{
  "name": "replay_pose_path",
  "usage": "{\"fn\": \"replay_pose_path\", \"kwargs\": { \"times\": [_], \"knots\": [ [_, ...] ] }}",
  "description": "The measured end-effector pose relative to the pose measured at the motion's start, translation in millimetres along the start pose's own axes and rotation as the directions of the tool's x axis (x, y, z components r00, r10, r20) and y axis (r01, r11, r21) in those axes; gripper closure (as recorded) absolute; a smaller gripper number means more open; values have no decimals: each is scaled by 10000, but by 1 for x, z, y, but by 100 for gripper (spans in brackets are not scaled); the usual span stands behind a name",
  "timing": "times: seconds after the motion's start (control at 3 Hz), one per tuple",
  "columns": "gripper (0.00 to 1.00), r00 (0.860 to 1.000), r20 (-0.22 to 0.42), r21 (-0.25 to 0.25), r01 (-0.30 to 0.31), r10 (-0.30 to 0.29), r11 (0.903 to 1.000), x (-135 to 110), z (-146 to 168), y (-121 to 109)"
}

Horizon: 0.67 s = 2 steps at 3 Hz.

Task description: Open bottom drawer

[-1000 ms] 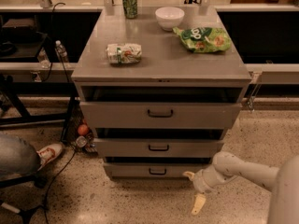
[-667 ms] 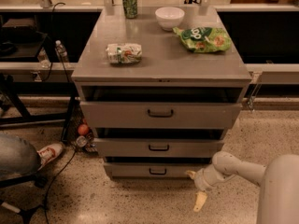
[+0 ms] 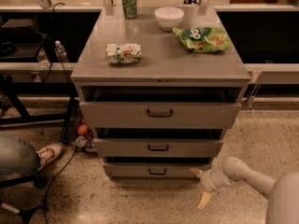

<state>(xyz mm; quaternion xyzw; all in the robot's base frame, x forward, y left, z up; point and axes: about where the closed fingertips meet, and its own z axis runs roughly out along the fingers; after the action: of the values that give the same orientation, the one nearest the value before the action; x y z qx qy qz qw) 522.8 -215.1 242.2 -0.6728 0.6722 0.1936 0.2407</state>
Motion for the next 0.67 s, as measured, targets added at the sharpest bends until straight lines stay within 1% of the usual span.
{"fn": "replay_pose_path", "kwargs": {
  "times": [0.33,0.67],
  "knots": [
    [0,9992,328,593,192,-211,9981,12,-1,-6],
    [0,9971,607,942,405,-463,9947,15,8,-14]
  ]
}}
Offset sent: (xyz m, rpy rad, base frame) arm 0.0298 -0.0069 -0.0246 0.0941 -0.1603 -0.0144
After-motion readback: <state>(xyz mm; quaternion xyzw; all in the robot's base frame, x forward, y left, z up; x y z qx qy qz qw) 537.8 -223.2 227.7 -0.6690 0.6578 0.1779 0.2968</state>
